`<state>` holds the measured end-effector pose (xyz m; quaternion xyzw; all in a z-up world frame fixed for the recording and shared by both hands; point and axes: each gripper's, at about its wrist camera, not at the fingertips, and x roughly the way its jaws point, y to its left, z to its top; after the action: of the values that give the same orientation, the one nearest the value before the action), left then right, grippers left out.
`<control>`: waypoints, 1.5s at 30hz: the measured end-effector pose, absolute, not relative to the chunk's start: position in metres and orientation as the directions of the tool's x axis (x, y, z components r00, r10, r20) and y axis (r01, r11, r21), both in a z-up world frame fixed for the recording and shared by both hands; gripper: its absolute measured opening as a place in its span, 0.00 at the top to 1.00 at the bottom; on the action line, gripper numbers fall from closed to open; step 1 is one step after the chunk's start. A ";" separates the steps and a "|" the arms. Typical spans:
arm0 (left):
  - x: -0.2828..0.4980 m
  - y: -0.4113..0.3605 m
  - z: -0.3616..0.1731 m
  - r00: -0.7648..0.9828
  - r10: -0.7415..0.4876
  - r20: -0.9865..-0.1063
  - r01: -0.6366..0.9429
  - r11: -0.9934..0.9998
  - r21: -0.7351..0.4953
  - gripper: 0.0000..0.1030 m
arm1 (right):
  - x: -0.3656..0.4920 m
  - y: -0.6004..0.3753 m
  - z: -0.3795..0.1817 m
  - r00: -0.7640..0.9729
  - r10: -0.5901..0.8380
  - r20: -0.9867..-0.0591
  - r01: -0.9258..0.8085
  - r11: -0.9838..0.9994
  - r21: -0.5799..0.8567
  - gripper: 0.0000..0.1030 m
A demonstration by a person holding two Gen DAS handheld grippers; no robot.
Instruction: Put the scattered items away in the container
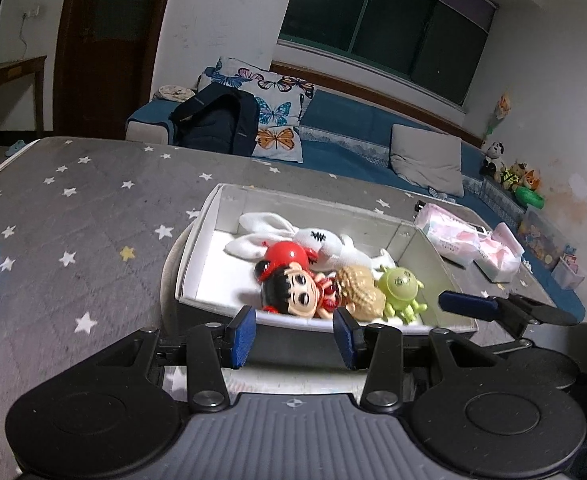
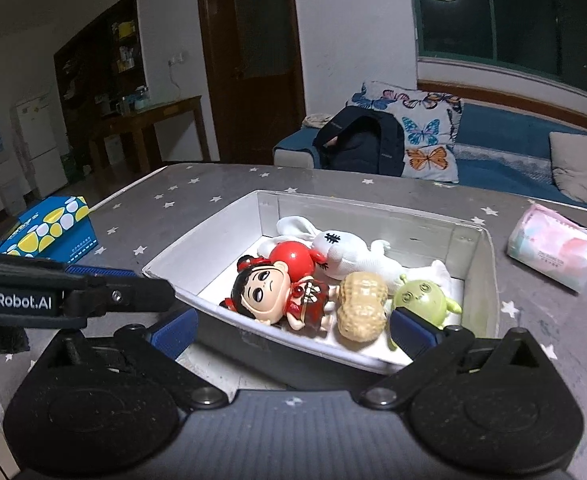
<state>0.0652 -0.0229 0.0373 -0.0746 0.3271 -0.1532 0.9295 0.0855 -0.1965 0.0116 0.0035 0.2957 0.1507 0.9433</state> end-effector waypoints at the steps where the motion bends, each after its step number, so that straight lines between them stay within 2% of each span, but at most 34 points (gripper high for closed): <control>1: 0.061 -0.023 0.037 0.743 -0.325 -0.585 0.231 0.945 -0.231 0.56 | 0.082 -0.196 0.011 0.782 0.282 -0.555 -0.281 0.956 0.090 0.00; 10: 0.035 -0.018 0.029 0.756 -0.287 -0.588 0.190 0.956 -0.222 0.56 | 0.053 -0.192 0.006 0.821 0.230 -0.523 -0.253 0.967 0.029 0.00; 29: 0.009 -0.018 0.013 0.781 -0.180 -0.599 0.111 0.982 -0.151 0.56 | 0.014 -0.200 -0.015 0.828 0.170 -0.534 -0.162 0.985 0.063 0.00; 45: -0.006 -0.029 0.004 0.778 -0.155 -0.610 0.111 0.988 -0.109 0.56 | -0.001 -0.205 -0.025 0.823 0.162 -0.544 -0.133 0.987 0.094 0.00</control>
<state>-0.0056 -0.0295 0.0041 -0.0338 0.3260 -0.0704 0.9421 -0.0009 -0.2047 -0.0251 0.0260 0.2870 0.0772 0.9545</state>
